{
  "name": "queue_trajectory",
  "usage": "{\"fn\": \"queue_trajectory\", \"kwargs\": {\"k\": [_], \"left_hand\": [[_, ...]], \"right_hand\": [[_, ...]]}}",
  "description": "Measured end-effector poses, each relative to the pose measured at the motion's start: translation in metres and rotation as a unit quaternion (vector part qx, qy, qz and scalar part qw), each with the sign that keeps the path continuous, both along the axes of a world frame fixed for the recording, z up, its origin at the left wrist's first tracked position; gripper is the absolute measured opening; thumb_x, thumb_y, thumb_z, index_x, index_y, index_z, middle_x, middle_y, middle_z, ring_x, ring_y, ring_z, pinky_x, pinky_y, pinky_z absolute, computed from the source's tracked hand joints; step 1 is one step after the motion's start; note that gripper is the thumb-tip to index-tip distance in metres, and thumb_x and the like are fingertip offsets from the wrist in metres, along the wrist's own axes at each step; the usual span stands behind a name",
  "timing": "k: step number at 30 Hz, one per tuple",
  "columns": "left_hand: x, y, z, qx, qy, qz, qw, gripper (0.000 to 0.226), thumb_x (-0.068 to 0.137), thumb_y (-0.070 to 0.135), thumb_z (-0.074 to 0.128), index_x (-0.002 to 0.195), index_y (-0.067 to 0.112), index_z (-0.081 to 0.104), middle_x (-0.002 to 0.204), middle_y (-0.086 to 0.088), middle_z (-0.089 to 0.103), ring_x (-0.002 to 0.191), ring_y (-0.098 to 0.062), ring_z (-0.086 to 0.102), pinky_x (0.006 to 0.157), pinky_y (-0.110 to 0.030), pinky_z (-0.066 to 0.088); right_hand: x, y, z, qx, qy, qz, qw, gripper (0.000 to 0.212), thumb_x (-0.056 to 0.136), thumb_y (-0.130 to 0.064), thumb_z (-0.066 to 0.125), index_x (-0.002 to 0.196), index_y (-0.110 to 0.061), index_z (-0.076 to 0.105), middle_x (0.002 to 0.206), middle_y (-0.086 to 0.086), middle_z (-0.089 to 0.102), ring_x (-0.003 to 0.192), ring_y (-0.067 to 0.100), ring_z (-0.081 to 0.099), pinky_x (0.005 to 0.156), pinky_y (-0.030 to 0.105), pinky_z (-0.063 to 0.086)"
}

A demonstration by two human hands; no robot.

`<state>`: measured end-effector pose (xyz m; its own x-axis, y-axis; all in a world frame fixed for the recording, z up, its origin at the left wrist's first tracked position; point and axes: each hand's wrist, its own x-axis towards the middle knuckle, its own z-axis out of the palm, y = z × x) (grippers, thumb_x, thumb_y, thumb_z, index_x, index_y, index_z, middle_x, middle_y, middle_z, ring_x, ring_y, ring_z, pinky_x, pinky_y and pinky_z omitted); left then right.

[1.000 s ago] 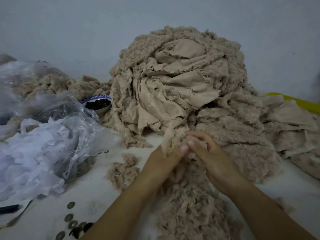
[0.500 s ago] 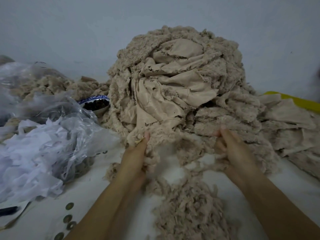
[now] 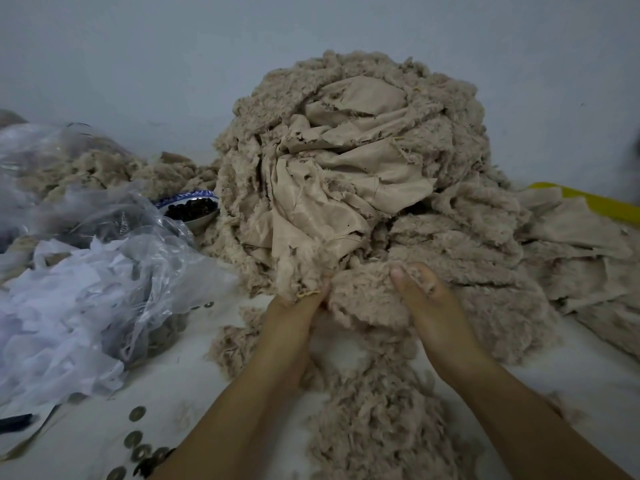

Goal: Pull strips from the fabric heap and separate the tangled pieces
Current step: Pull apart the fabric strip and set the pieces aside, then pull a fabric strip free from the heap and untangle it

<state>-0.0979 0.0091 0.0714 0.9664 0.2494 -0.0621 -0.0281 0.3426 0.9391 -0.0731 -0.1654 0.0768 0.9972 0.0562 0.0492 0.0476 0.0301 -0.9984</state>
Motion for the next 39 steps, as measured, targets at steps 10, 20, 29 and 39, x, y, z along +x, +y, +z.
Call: {"fn": "queue_trajectory", "kwargs": {"k": [10, 20, 29, 39], "left_hand": [[-0.007, 0.001, 0.007, 0.357, -0.022, 0.064, 0.932, 0.077, 0.083, 0.055, 0.068, 0.147, 0.029, 0.035, 0.155, 0.008, 0.034, 0.135, -0.008, 0.042, 0.104, -0.026, 0.044], [-0.015, -0.021, 0.004, 0.621, -0.263, -0.003, 0.739, 0.056, 0.091, 0.028, 0.068, 0.142, 0.010, 0.053, 0.141, -0.005, 0.056, 0.130, -0.012, 0.047, 0.112, -0.014, 0.028], [-0.015, -0.016, 0.003, 0.241, -0.068, 0.032, 0.968, 0.039, 0.099, 0.036, 0.056, 0.072, 0.009, 0.064, 0.061, 0.014, 0.063, 0.056, 0.001, 0.057, 0.053, -0.010, 0.043], [-0.005, 0.005, 0.016, -0.162, 0.027, 0.001, 0.986, 0.040, 0.104, 0.039, 0.044, 0.125, 0.011, 0.064, 0.114, -0.006, 0.075, 0.105, -0.019, 0.072, 0.088, -0.035, 0.056]], "right_hand": [[0.008, 0.001, -0.002, 0.163, 0.021, 0.000, 0.986, 0.009, 0.098, -0.020, 0.060, 0.105, -0.016, 0.062, 0.100, 0.010, 0.076, 0.097, 0.027, 0.073, 0.079, 0.037, 0.061], [-0.005, 0.006, 0.004, 0.167, 0.038, 0.083, 0.982, 0.039, 0.079, -0.040, 0.070, 0.105, -0.010, 0.067, 0.103, 0.015, 0.074, 0.089, 0.021, 0.073, 0.068, 0.029, 0.060], [-0.004, 0.009, 0.001, -0.013, -0.065, 0.032, 0.997, 0.024, 0.097, -0.041, 0.056, 0.077, -0.030, 0.062, 0.071, -0.007, 0.068, 0.067, 0.006, 0.065, 0.059, 0.020, 0.051], [0.013, -0.020, 0.004, -0.009, -0.010, -0.127, 0.992, 0.046, 0.104, -0.044, 0.042, 0.063, -0.026, 0.032, 0.050, -0.012, 0.029, 0.042, 0.005, 0.024, 0.049, 0.023, 0.023]]}}
